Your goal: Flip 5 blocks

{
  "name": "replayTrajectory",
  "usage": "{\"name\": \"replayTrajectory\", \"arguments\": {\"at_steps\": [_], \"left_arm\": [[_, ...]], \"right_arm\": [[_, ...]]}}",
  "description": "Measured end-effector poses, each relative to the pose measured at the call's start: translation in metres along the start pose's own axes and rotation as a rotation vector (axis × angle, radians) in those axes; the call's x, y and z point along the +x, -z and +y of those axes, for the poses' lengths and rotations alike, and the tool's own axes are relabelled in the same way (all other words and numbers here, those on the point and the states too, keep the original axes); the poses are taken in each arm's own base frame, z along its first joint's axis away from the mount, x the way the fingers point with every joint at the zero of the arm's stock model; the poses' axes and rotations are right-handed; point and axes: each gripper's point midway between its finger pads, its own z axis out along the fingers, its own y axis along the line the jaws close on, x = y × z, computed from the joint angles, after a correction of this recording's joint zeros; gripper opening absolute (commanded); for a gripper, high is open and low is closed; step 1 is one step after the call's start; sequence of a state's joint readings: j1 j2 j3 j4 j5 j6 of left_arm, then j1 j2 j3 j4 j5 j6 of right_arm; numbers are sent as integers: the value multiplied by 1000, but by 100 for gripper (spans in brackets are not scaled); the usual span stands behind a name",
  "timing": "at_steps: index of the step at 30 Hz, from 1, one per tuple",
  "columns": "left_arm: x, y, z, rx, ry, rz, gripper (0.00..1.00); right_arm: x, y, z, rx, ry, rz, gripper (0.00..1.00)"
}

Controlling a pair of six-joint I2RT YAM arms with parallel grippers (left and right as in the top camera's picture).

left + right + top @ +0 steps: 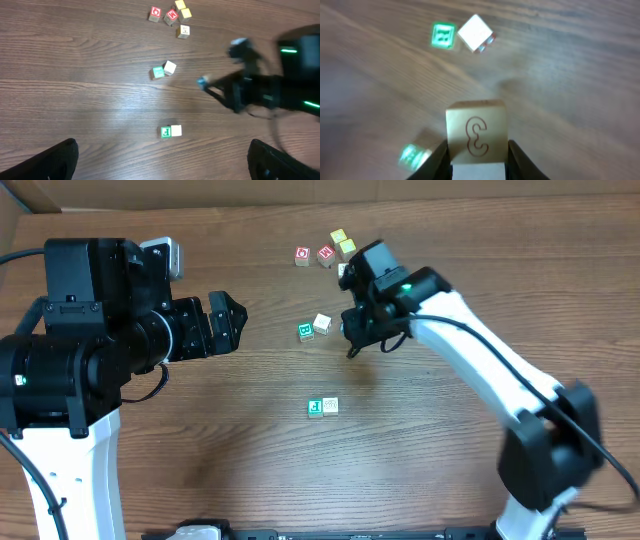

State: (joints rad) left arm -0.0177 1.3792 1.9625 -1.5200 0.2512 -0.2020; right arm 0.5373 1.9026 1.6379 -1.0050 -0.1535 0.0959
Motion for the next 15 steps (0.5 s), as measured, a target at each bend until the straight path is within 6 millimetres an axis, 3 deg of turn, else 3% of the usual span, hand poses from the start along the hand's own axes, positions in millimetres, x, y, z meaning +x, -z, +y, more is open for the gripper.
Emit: {"name": "replayTrajectory", "arguments": {"at_steps": [3,5,8,12,15], "left_arm": [[0,0,0,0,0,0,100],[0,0,0,0,0,0,100],[0,0,0,0,0,0,100],[0,0,0,0,0,0,100],[0,0,0,0,0,0,100]], "right_arm": [[15,31,6,2,-74,30,25],[34,37,5,16,-128,97,26],[58,29,-1,42,-199,187,34],[88,11,-9,74,-268,278,34],[99,-1,-10,68,-293,304,34]]}}
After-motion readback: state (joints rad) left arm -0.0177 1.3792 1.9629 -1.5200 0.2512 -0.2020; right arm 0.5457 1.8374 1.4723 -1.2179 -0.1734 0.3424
